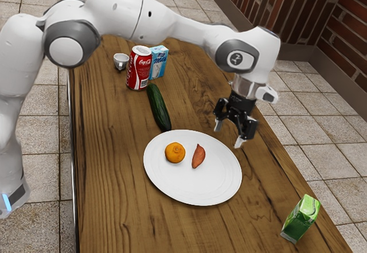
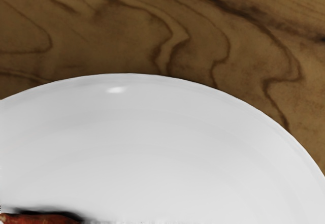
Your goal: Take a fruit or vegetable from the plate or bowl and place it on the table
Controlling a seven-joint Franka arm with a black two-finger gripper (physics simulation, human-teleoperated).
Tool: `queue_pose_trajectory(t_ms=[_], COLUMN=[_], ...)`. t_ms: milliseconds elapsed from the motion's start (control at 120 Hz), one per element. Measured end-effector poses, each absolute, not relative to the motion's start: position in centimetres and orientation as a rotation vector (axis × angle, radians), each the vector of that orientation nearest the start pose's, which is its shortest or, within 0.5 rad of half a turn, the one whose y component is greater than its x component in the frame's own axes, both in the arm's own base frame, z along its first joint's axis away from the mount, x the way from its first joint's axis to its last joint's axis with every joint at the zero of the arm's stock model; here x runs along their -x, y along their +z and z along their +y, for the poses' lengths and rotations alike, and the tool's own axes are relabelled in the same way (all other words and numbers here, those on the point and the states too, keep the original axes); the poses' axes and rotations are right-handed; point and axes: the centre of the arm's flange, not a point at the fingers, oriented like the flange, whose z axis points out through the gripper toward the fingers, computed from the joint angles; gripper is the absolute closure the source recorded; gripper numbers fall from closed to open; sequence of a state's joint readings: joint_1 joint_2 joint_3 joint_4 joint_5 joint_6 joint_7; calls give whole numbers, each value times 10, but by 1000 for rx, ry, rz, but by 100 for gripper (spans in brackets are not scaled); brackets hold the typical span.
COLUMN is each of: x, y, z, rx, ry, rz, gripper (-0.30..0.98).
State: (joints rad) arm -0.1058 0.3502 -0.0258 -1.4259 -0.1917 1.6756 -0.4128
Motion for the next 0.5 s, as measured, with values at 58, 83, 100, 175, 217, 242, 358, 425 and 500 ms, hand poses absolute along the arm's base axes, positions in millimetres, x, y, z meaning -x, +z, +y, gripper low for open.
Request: queue_pose_trajectory(t_ms=[58,83,100,175,217,242,358,425,500], x=[-637,-630,-626,-617,-616,-615,-614,-611,-608], y=[486,488,491,501,499,495,475,457,444], z=[-96,-95,-94,-81,-77,-76,-73,-73,-73], rx=[3232,3224,3220,3197,3185,3177,3160,3149,3119], ry=[284,289,288,264,267,273,280,308,306], rz=[-594,-619,-633,-691,-712,-724,-747,-758,-738], gripper=[0,0,0,0,0,0,0,0,0])
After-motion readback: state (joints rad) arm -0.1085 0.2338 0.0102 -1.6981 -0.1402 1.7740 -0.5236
